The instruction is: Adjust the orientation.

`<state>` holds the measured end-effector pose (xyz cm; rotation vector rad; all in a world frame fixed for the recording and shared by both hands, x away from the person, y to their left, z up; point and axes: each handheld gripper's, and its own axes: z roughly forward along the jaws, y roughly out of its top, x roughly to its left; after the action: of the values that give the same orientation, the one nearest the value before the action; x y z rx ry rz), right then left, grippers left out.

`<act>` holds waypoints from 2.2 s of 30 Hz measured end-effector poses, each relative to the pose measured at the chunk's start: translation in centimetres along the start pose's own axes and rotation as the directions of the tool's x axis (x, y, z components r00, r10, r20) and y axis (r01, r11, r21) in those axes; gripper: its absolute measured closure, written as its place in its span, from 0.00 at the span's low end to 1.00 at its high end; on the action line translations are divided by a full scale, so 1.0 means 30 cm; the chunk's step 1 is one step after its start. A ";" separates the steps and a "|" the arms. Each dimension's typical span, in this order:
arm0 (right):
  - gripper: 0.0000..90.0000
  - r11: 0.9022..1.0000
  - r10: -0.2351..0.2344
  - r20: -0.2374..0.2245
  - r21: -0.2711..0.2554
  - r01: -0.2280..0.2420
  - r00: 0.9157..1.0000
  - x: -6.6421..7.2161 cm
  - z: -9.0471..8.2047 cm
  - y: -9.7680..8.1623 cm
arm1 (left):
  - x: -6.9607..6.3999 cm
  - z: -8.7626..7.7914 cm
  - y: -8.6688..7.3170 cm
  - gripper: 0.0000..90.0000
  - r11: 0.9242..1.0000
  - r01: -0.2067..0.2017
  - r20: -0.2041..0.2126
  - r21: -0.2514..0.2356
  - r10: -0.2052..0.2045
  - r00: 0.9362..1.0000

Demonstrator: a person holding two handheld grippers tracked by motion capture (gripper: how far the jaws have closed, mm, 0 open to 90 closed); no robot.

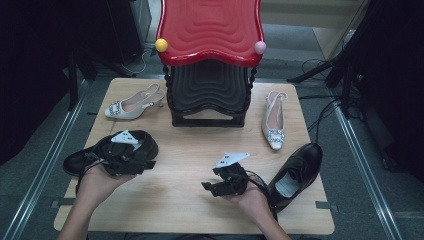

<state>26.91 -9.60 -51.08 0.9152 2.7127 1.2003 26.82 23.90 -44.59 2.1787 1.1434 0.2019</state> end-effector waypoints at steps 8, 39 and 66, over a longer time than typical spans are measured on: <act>0.40 1.000 -0.007 -0.013 0.025 0.007 1.000 0.000 0.023 0.008 | 0.087 -0.030 0.064 0.52 0.999 0.051 -0.039 0.006 -0.051 0.998; 0.39 0.997 0.048 0.017 0.055 -0.049 0.999 -0.014 0.012 -0.034 | 0.218 0.204 0.111 0.64 0.974 0.204 0.002 0.104 -0.205 0.979; 0.40 0.995 0.098 0.004 0.025 -0.098 0.995 -0.037 -0.005 -0.036 | 0.111 0.166 0.095 0.88 0.983 0.081 -0.059 0.166 -0.072 0.996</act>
<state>27.24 -10.85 -51.94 1.0640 2.7159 1.1824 32.85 22.94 -47.21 2.2828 1.3135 0.1343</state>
